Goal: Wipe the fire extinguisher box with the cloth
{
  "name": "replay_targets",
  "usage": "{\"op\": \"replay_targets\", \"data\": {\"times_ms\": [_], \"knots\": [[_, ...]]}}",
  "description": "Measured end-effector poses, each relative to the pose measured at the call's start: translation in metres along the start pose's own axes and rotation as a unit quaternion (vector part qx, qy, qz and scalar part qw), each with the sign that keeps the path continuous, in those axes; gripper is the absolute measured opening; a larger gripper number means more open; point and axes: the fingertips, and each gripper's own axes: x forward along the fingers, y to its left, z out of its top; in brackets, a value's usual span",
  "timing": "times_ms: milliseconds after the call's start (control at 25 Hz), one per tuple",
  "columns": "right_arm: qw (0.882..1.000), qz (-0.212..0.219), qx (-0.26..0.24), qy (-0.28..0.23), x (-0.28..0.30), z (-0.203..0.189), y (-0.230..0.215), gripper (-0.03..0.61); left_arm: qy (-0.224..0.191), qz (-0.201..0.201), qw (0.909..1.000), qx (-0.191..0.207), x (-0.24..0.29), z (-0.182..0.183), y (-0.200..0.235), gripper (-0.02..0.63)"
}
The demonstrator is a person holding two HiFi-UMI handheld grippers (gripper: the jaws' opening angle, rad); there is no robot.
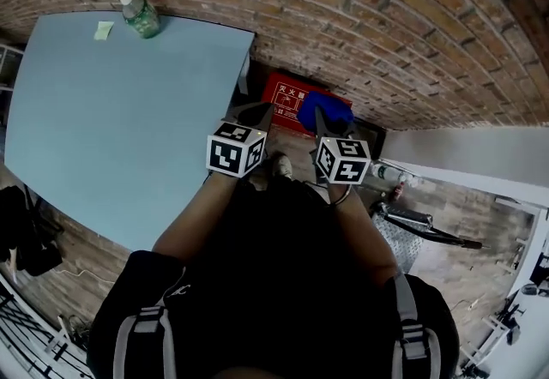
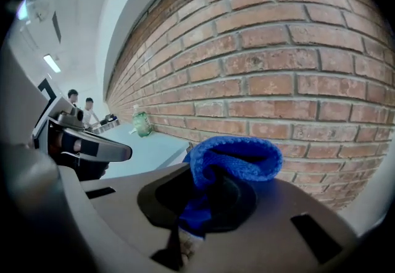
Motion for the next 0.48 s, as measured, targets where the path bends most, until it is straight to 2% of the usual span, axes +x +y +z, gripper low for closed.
{"op": "replay_targets", "data": {"times_ms": [240,480], "knots": [[0.998,0.055,-0.025,0.032,0.055,-0.018,0.001,0.046,0.027,0.069,0.9968,-0.031,0.005,-0.030,0.026,-0.003],[0.985,0.123,-0.069,0.096,0.119,-0.071,0.016,0.046,0.042,0.128,0.9872,-0.086,-0.006,-0.062,0.037,-0.003]]}}
